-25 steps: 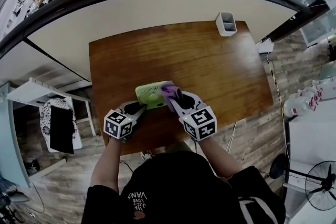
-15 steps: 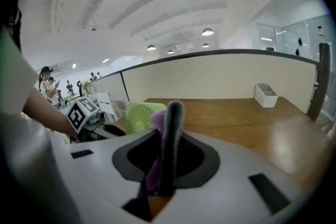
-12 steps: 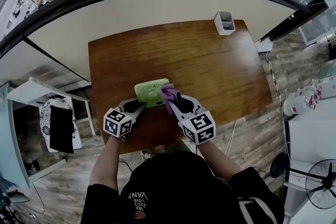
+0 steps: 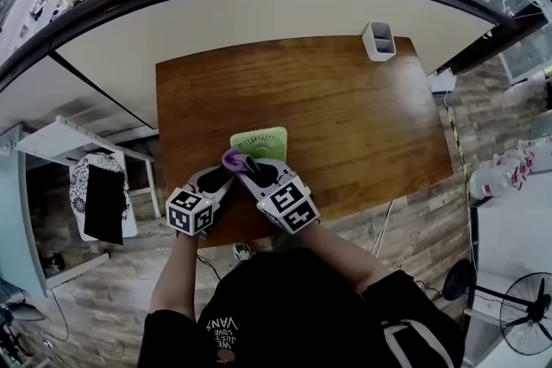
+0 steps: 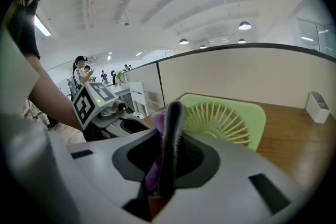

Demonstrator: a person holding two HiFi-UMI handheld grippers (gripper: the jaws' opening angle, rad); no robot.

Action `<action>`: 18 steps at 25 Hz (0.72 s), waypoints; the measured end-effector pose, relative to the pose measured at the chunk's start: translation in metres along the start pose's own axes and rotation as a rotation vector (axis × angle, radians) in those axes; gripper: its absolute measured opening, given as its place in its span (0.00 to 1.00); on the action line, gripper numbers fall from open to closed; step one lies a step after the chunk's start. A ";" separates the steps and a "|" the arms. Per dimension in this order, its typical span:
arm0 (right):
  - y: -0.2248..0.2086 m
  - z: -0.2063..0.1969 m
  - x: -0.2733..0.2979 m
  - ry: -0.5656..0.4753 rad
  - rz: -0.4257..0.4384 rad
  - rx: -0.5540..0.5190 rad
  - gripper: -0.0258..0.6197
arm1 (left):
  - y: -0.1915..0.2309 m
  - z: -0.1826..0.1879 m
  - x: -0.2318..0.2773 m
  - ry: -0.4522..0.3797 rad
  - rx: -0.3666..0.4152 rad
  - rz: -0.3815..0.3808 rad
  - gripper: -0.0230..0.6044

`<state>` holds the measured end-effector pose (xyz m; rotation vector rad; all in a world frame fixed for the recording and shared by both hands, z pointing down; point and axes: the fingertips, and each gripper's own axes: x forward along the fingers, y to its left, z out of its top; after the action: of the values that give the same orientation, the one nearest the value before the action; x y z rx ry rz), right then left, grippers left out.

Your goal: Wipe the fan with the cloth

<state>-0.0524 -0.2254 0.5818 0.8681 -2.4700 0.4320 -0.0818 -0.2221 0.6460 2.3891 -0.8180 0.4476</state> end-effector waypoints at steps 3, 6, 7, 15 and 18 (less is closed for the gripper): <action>-0.004 -0.002 0.003 0.006 -0.008 0.000 0.17 | 0.003 0.002 -0.013 -0.031 -0.003 0.053 0.26; -0.009 -0.006 0.000 0.009 -0.020 0.003 0.17 | 0.006 0.006 -0.020 -0.062 0.001 0.092 0.25; -0.012 -0.008 -0.003 0.011 -0.028 0.006 0.17 | 0.007 0.008 -0.022 -0.072 0.001 0.100 0.22; -0.050 -0.027 -0.043 0.020 -0.139 0.070 0.17 | -0.009 0.024 -0.021 -0.130 0.016 0.074 0.06; -0.063 -0.035 -0.058 0.021 -0.184 0.101 0.17 | -0.015 0.027 -0.019 -0.139 0.016 0.056 0.06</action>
<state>0.0402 -0.2282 0.5884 1.1147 -2.3403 0.5011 -0.0831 -0.2204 0.6098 2.4386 -0.9475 0.3134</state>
